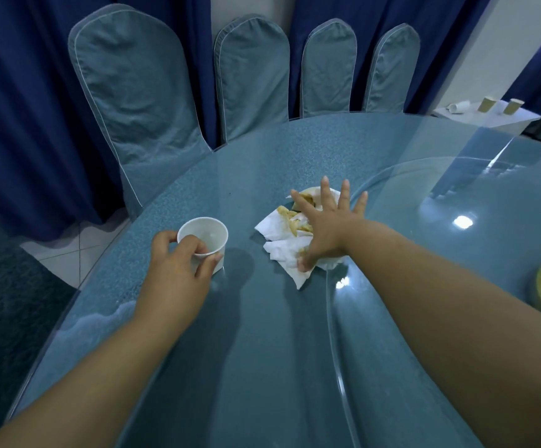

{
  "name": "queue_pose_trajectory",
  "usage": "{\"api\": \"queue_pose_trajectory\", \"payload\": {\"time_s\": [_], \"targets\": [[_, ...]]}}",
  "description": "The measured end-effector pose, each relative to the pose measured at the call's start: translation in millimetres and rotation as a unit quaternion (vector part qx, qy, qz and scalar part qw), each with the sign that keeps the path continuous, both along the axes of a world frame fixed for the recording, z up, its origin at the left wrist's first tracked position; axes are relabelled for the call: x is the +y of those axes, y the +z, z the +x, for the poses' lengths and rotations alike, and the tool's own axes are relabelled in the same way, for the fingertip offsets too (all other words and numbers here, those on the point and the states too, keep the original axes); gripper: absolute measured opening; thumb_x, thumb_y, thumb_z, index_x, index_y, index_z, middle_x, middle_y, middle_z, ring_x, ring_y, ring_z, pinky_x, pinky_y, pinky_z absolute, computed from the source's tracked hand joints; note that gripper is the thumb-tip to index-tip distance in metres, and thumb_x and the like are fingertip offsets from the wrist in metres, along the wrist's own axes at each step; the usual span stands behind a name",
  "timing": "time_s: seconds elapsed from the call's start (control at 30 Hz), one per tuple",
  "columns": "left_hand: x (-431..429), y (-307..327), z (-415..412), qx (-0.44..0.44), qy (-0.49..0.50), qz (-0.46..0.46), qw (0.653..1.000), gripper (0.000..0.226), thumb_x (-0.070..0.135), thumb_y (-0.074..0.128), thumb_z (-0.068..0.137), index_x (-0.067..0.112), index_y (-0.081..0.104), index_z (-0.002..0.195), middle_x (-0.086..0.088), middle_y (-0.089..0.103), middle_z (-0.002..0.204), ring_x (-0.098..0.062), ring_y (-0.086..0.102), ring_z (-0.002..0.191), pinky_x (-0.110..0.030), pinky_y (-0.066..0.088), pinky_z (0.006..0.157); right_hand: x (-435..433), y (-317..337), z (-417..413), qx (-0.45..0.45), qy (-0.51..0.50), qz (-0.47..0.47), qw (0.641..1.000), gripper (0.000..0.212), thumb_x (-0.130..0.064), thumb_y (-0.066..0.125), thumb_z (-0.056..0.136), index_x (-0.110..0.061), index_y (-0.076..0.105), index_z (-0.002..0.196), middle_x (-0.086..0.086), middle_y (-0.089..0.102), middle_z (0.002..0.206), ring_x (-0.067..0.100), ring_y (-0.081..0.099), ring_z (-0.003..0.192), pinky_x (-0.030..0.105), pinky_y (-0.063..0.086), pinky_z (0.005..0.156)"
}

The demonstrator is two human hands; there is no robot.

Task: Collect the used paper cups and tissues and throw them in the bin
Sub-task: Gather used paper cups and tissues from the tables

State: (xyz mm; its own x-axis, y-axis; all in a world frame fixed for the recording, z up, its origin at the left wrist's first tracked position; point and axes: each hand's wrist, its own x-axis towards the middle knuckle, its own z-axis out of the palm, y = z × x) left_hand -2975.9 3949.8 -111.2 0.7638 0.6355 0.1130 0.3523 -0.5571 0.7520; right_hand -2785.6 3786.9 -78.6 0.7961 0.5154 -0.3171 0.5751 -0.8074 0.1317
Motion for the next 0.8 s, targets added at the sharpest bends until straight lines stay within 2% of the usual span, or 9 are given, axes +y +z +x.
{"api": "queue_pose_trajectory", "payload": {"time_s": [0.1, 0.2, 0.23, 0.3, 0.33, 0.4, 0.53, 0.63, 0.8], "targets": [[-1.3, 0.6, 0.0, -0.005, -0.001, -0.007, 1.000, 0.015, 0.028, 0.063, 0.089, 0.014, 0.058, 0.093, -0.002, 0.035, 0.129, -0.028, 0.057, 0.093, -0.042, 0.051, 0.084, 1.9, -0.8, 9.7, 0.041, 0.001, 0.009, 0.999, 0.135, -0.060, 0.080, 0.055, -0.045, -0.020, 0.145, 0.009, -0.007, 0.161, 0.040, -0.023, 0.142, 0.067, -0.016, 0.106], [-3.3, 1.2, -1.8, -0.008, -0.005, -0.014, 1.000, 0.014, 0.028, 0.063, 0.089, 0.015, 0.057, 0.092, 0.001, 0.034, 0.126, -0.030, 0.061, 0.086, -0.044, 0.053, 0.081, -0.2, -3.1, 13.3, 0.045, 0.013, 0.028, 0.999, 0.128, -0.058, 0.078, 0.062, -0.037, -0.014, 0.149, 0.008, 0.017, 0.157, 0.034, -0.003, 0.147, 0.061, -0.010, 0.111], [-4.4, 1.3, -2.8, -0.007, -0.006, -0.013, 1.000, 0.014, 0.029, 0.063, 0.089, 0.016, 0.057, 0.092, 0.001, 0.034, 0.126, -0.030, 0.061, 0.085, -0.044, 0.053, 0.080, -1.4, -4.3, 13.1, 0.034, 0.021, 0.036, 0.999, 0.123, -0.058, 0.076, 0.065, -0.035, -0.010, 0.150, 0.008, 0.023, 0.155, 0.032, 0.007, 0.146, 0.059, -0.004, 0.113], [-6.9, 1.2, -4.6, 0.000, -0.006, -0.005, 1.000, 0.015, 0.029, 0.063, 0.089, 0.015, 0.057, 0.094, -0.001, 0.034, 0.130, -0.029, 0.060, 0.087, -0.038, 0.051, 0.082, -5.0, -6.7, 10.3, 0.004, 0.039, 0.059, 0.997, 0.109, -0.055, 0.070, 0.071, -0.033, 0.000, 0.152, 0.007, 0.034, 0.148, 0.030, 0.030, 0.138, 0.049, 0.019, 0.114], [-8.1, 1.6, -5.9, 0.003, -0.005, -0.002, 1.000, 0.016, 0.028, 0.063, 0.089, 0.014, 0.058, 0.095, -0.002, 0.035, 0.131, -0.028, 0.059, 0.089, -0.033, 0.048, 0.083, -6.4, -8.0, 7.4, -0.006, 0.041, 0.074, 0.996, 0.101, -0.053, 0.067, 0.075, -0.033, 0.005, 0.152, 0.006, 0.038, 0.145, 0.029, 0.040, 0.131, 0.043, 0.031, 0.109], [-11.6, 4.1, -10.0, 0.007, -0.006, -0.001, 1.000, 0.017, 0.026, 0.063, 0.089, 0.011, 0.058, 0.096, -0.003, 0.035, 0.131, -0.027, 0.056, 0.090, -0.027, 0.040, 0.081, -8.7, -11.7, -1.7, -0.032, 0.047, 0.090, 0.994, 0.083, -0.050, 0.061, 0.081, -0.031, 0.018, 0.150, 0.006, 0.044, 0.139, 0.029, 0.050, 0.121, 0.037, 0.041, 0.097], [-17.0, 10.8, -24.8, 0.025, -0.011, -0.007, 1.000, 0.016, 0.024, 0.065, 0.089, 0.010, 0.059, 0.094, -0.001, 0.038, 0.127, -0.021, 0.052, 0.087, -0.024, 0.036, 0.080, -10.6, -13.8, -31.1, -0.086, 0.072, 0.074, 0.991, 0.056, -0.046, 0.058, 0.086, -0.025, 0.039, 0.135, 0.006, 0.053, 0.126, 0.031, 0.057, 0.109, 0.036, 0.042, 0.086], [-19.4, 20.1, -42.7, 0.030, -0.016, -0.010, 0.999, 0.013, 0.021, 0.067, 0.087, 0.014, 0.056, 0.086, 0.001, 0.042, 0.118, -0.019, 0.051, 0.089, -0.022, 0.034, 0.079, -16.5, -8.9, -60.6, -0.084, 0.092, 0.071, 0.990, 0.054, -0.047, 0.057, 0.087, -0.025, 0.039, 0.133, 0.004, 0.056, 0.123, 0.030, 0.057, 0.108, 0.037, 0.041, 0.086], [-23.9, 49.8, -80.5, -0.029, -0.008, -0.038, 0.999, 0.013, 0.017, 0.070, 0.084, 0.014, 0.058, 0.080, 0.000, 0.047, 0.111, -0.020, 0.055, 0.088, -0.026, 0.043, 0.084, -35.3, 13.7, -119.8, -0.070, 0.078, 0.189, 0.976, 0.062, -0.033, 0.058, 0.085, -0.025, 0.035, 0.142, 0.006, 0.058, 0.119, 0.034, 0.055, 0.106, 0.038, 0.042, 0.082]]}}
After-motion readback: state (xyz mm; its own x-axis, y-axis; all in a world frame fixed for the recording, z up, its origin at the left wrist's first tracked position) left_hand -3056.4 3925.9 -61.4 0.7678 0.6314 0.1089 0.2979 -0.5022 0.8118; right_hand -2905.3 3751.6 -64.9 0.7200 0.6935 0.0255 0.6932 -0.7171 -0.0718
